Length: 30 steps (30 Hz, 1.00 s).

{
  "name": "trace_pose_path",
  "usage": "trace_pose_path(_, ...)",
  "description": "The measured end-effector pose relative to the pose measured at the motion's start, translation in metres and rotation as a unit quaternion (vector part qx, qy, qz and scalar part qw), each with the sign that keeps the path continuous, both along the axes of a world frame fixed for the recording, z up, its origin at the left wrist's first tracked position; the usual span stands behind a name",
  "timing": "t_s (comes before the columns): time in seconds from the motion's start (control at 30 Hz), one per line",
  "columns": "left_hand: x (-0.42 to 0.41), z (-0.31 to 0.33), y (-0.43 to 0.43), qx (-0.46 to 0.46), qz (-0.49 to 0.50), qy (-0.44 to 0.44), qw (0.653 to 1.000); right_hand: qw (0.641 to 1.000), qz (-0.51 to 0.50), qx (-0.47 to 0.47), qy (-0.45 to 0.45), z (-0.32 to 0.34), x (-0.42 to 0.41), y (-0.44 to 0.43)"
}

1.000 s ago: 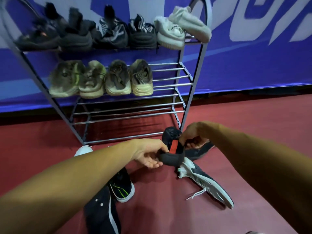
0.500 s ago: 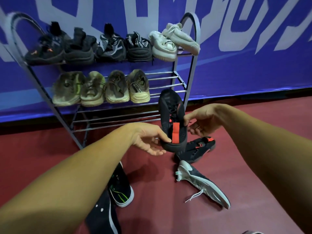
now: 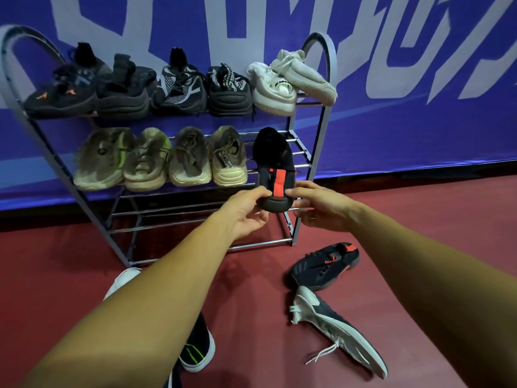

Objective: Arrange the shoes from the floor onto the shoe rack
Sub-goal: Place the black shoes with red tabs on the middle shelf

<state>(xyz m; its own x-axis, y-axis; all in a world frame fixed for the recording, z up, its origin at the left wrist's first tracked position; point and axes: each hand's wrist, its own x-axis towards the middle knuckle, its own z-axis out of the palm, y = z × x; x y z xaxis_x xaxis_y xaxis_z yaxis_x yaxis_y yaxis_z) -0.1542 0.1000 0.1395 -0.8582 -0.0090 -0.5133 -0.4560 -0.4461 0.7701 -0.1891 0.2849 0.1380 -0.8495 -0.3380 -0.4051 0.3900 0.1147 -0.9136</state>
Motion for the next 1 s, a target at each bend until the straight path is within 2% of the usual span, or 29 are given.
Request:
trace_pose_path(0.23, -0.026, -0.011, 0.010, 0.047, 0.102, 0.005, 0.994, 0.993, -0.088, -0.055, 0.048, -0.008, -0.018, -0.023)
trace_pose_path(0.47, -0.040, -0.009, 0.013, 0.097, 0.159, 0.020, 0.982, 0.981, -0.153, -0.105, 0.063, -0.012, -0.034, -0.040)
trace_pose_path(0.6, -0.048, -0.011, 0.014, 0.110, 0.171, 0.023, 0.979, 0.976, -0.178, -0.098, 0.079, -0.015, -0.045, -0.047)
trace_pose_path(1.0, -0.052, -0.020, 0.013, 0.066, 0.147, 0.044, 0.986, 0.984, -0.135, -0.086, 0.084, -0.020, -0.046, -0.039)
